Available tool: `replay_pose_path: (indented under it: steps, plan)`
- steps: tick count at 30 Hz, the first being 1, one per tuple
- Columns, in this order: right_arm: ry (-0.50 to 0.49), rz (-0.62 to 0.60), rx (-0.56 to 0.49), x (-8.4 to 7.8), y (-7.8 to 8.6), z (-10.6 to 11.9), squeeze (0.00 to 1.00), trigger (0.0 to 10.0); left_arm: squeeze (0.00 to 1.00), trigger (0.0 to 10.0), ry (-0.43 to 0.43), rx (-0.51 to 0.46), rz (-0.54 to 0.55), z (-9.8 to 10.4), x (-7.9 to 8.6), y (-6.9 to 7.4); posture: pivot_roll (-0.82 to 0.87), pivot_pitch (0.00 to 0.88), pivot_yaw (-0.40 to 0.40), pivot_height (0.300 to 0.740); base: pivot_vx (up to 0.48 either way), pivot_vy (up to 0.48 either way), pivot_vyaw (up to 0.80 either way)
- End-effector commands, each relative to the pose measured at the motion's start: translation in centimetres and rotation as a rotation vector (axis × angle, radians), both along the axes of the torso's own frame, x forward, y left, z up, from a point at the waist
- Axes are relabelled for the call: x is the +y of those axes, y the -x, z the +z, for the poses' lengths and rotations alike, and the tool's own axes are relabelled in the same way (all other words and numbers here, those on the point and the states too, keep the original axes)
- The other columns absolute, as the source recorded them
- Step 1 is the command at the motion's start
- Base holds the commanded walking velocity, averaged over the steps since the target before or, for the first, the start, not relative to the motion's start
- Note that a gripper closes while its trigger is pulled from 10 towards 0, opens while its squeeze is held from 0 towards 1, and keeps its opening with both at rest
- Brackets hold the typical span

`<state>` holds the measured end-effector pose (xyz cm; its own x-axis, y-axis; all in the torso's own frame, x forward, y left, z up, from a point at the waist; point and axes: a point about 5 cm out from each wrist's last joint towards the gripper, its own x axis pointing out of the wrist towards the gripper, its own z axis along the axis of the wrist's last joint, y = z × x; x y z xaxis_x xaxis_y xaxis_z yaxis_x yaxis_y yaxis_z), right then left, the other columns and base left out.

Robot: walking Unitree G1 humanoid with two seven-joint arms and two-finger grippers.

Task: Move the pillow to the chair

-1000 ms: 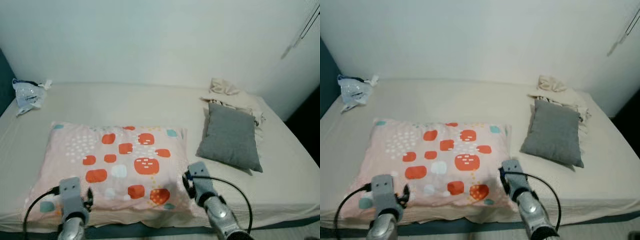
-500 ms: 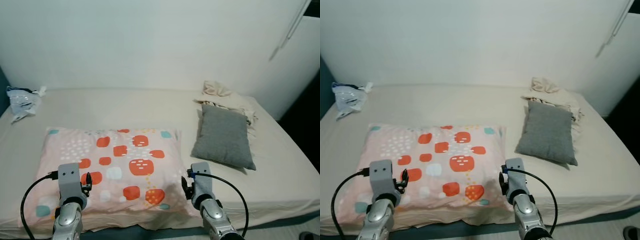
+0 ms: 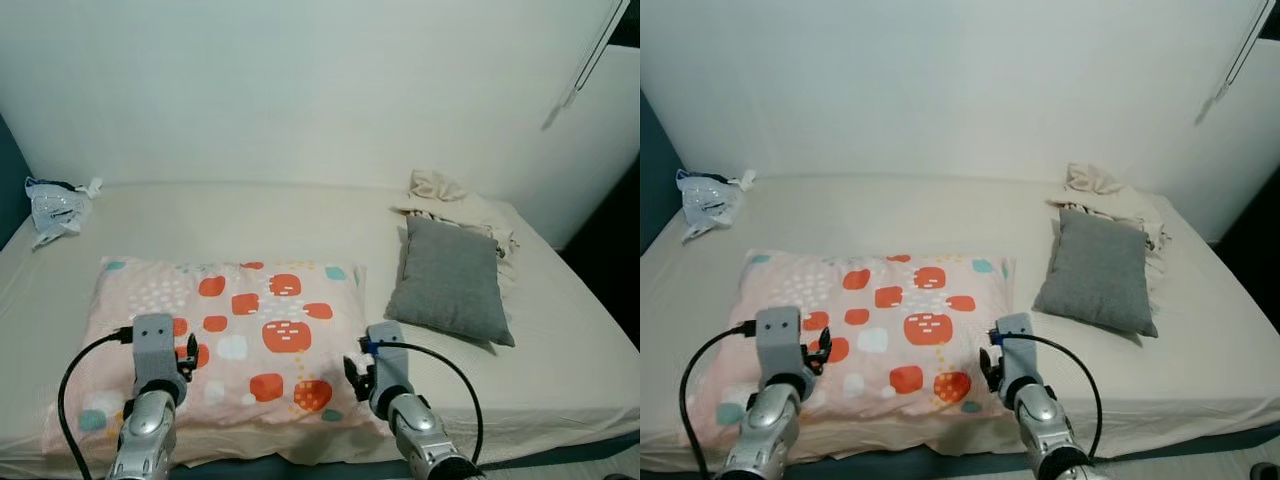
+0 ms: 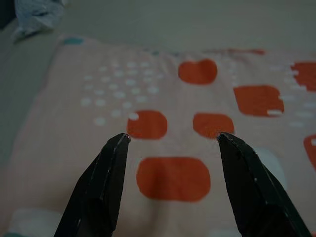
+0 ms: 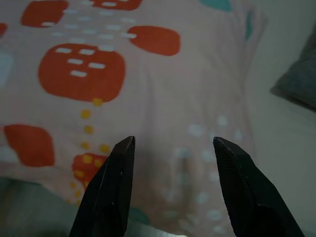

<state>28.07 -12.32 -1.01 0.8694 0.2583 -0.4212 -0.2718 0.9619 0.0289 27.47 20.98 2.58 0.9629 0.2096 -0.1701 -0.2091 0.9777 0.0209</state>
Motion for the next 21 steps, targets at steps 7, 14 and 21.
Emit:
replay_pose_path:
  steps: [7, 14, 21]
  plan:
    - [0.005, -0.184, -0.1, -4.5, -1.9, 2.2, 0.0, 10.0, 0.0, 10.0, 0.006, 0.095, 0.003, -1.7, -0.3, 1.0, -0.03, 0.0, -0.104, 0.74, 0.0, 0.0, 0.0]
    - [0.005, -0.171, -0.167, -4.5, -1.4, 2.3, 0.0, 10.0, 0.0, 10.0, 0.014, -0.016, 0.047, -0.6, 0.3, 1.4, -0.02, 0.0, -0.117, 0.74, 0.0, 0.0, 0.0]
    - [-0.037, -0.168, -0.118, -4.4, -1.4, 1.9, 0.0, 10.0, 0.0, 10.0, 0.001, -0.008, 0.028, -0.5, 0.3, 1.1, -0.02, 0.0, -0.109, 0.74, 0.0, 0.0, 0.0]
